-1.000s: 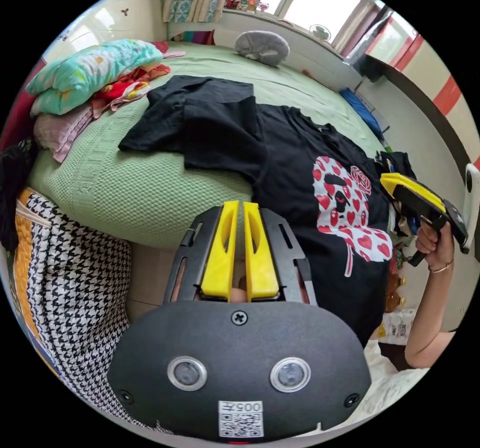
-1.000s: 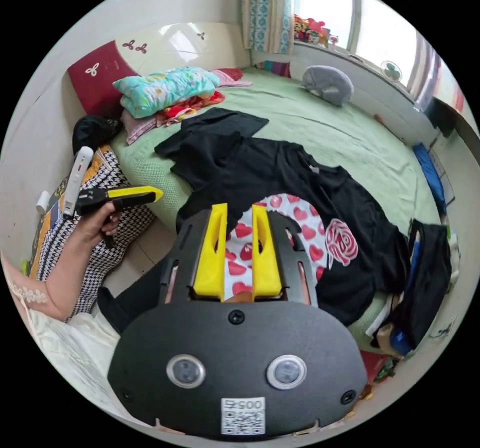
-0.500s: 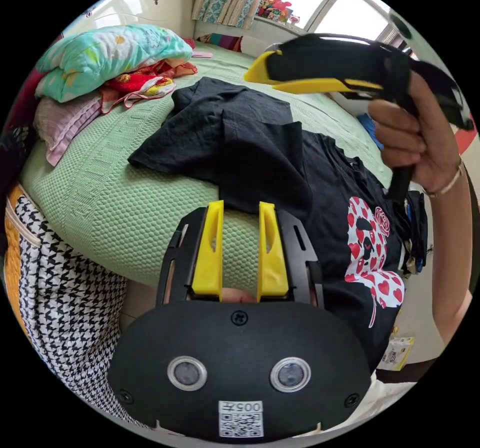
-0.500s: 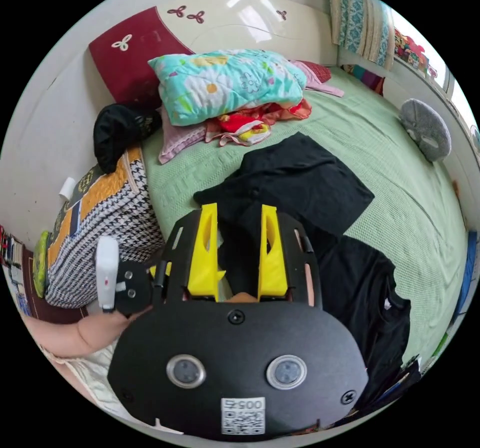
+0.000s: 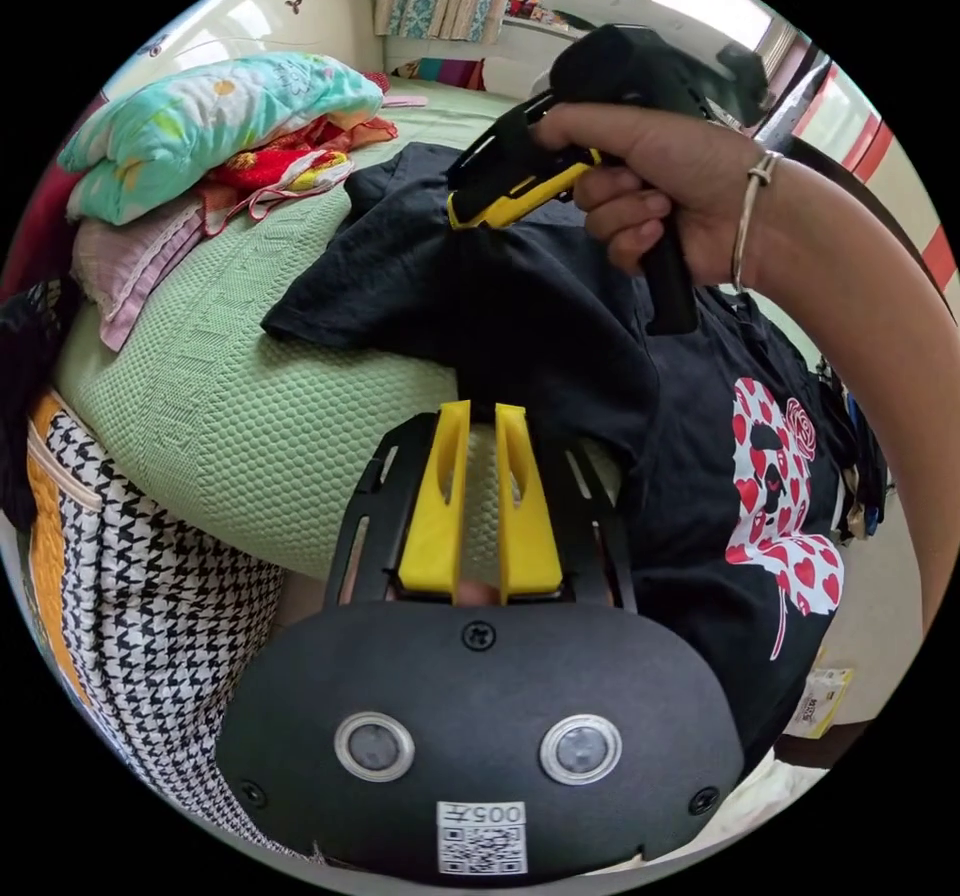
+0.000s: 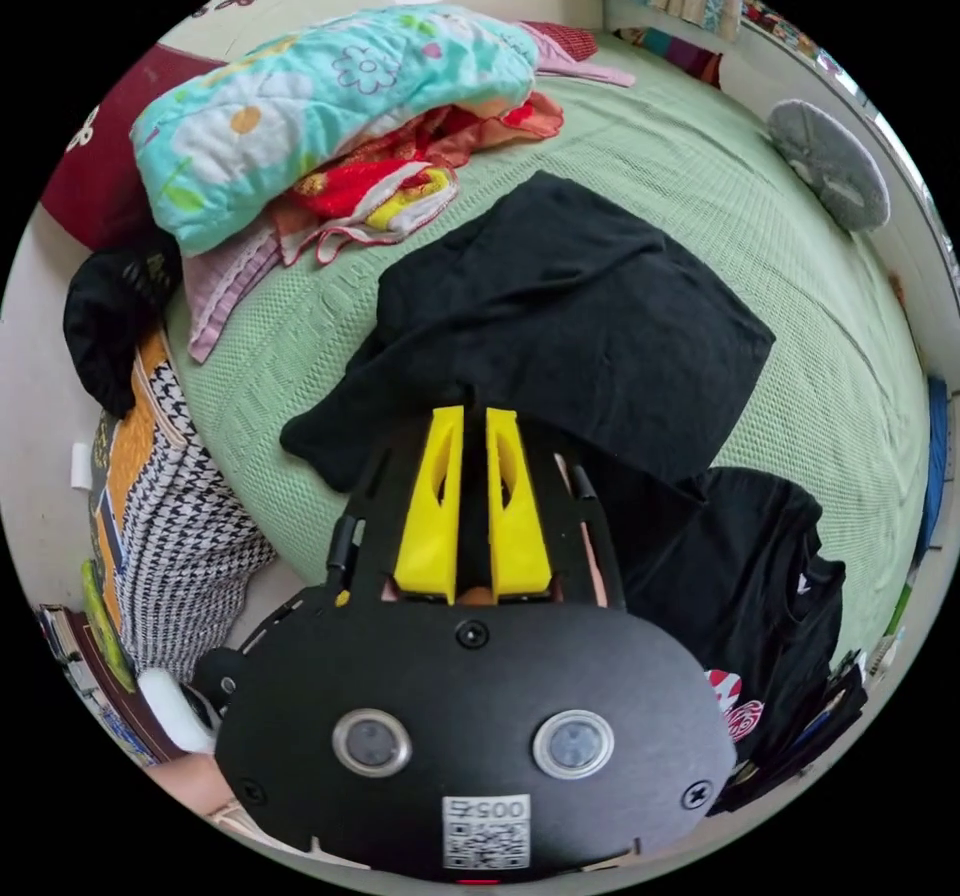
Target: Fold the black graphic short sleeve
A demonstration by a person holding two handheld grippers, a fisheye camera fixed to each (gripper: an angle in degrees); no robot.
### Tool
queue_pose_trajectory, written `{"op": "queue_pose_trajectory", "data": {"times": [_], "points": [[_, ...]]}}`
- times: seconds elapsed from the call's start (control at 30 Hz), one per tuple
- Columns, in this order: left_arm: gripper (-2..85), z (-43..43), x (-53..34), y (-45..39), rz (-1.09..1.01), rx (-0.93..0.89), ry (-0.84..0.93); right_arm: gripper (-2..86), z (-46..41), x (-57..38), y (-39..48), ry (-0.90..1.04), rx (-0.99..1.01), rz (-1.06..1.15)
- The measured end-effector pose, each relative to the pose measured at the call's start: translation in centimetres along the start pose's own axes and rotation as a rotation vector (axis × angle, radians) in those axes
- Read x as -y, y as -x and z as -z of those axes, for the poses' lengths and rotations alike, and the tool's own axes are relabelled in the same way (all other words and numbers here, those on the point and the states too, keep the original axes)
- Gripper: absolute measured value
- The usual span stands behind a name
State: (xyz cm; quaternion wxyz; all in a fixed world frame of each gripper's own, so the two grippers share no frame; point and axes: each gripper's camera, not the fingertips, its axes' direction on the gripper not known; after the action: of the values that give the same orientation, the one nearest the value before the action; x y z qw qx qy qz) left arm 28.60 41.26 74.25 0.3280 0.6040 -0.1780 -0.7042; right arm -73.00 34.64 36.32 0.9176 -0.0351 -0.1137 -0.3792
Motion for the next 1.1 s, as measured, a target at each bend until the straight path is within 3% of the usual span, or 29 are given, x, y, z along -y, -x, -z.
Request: {"op": "queue_pose_trajectory", "data": {"times": [0.2,0.47,0.6,0.83,1.1], "points": [[0.8,0.5,-0.6,1.4,0.025,-0.075,0.007,-1.4,3.9,0.5,-1.5,-0.091,0.062,-0.009],[1.7,3.9,-1.9,1.8,0.039,-0.079,-0.115,-1.5,9.9,-0.2,-0.8,-0.167,0.04,0.1],[13.2,2.5,-1.1,2.0,0.036,-0.241,-0.195,-1.5,11.3,-0.9,-2.8,-0.174,0.054,0.081],[12.4,0.2,0.4,0.8,0.034,-0.093,-0.15,-1.5,9.5,-0.3,-5.0,-0.122,0.076,0.049],[10.6,-1.0,1.8,-0.5,-0.001,-0.094,-0.133,-1.5,9.7,0.2,-6.7,-0.119,0.143,0.06]]}}
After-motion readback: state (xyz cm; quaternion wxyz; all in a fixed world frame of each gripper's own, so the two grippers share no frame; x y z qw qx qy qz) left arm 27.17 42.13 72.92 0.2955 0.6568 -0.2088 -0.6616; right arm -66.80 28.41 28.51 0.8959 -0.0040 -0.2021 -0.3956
